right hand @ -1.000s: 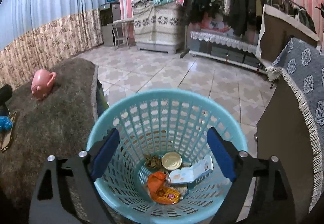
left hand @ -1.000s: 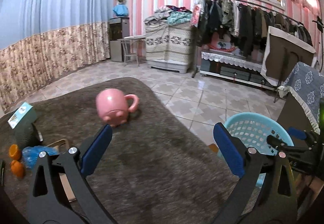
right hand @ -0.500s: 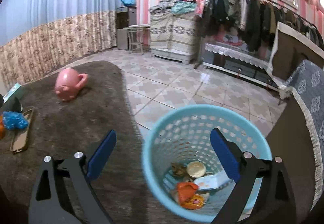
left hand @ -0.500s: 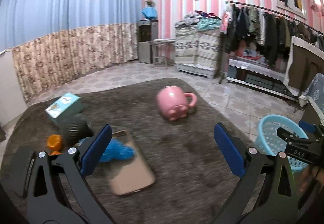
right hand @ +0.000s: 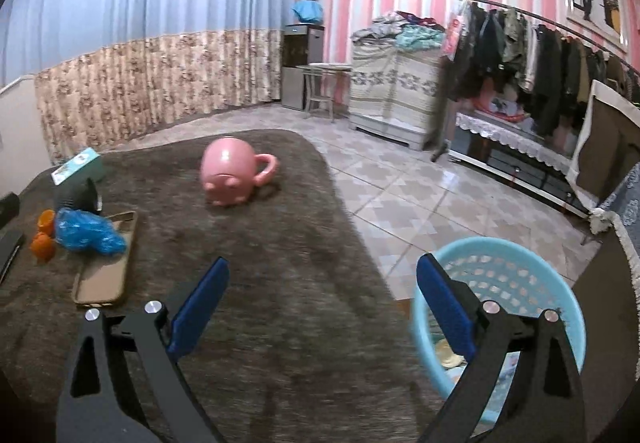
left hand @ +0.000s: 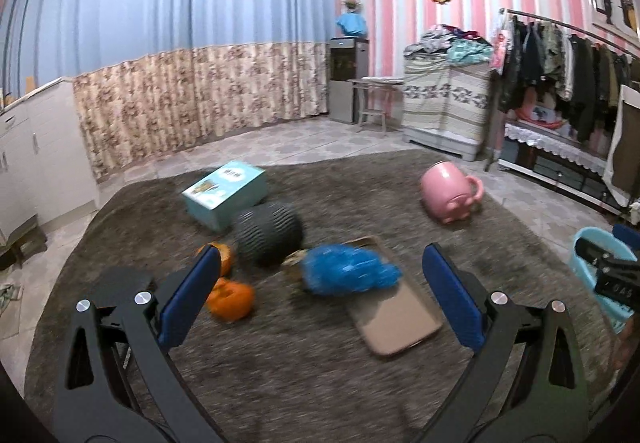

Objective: Collect trash
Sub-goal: 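Move both tools back over the rug, then grasp the orange peel with the left gripper while the right gripper grasps the blue plastic bag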

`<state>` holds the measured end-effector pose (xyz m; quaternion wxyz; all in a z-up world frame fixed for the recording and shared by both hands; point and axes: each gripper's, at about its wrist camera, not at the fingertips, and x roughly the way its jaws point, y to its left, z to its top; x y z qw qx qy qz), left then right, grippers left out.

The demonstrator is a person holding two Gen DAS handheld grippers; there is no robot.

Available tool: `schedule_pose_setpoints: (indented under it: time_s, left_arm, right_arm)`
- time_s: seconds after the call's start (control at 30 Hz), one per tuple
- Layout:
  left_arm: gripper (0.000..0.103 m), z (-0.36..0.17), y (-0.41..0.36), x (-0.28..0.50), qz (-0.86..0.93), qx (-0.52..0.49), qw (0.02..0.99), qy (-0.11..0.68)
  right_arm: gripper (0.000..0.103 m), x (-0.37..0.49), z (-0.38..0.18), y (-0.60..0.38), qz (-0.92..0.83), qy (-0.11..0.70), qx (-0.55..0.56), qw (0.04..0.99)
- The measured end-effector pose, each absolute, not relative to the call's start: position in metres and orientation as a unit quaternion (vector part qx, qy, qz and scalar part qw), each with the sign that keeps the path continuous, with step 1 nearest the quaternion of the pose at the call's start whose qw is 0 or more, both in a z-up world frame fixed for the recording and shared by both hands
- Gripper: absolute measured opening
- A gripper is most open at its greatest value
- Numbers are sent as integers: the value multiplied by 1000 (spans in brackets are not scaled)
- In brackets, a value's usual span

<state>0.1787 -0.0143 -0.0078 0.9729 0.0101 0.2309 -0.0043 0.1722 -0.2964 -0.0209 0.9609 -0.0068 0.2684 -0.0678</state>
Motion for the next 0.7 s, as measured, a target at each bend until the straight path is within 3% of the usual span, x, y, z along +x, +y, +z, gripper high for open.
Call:
schedule_pose_setpoints:
  time_s: [0.7]
  left_arm:
    - [97, -69, 79, 207, 61, -32, 950, 305]
  right_arm:
    - [94, 195, -43, -227, 6, 296, -64, 953]
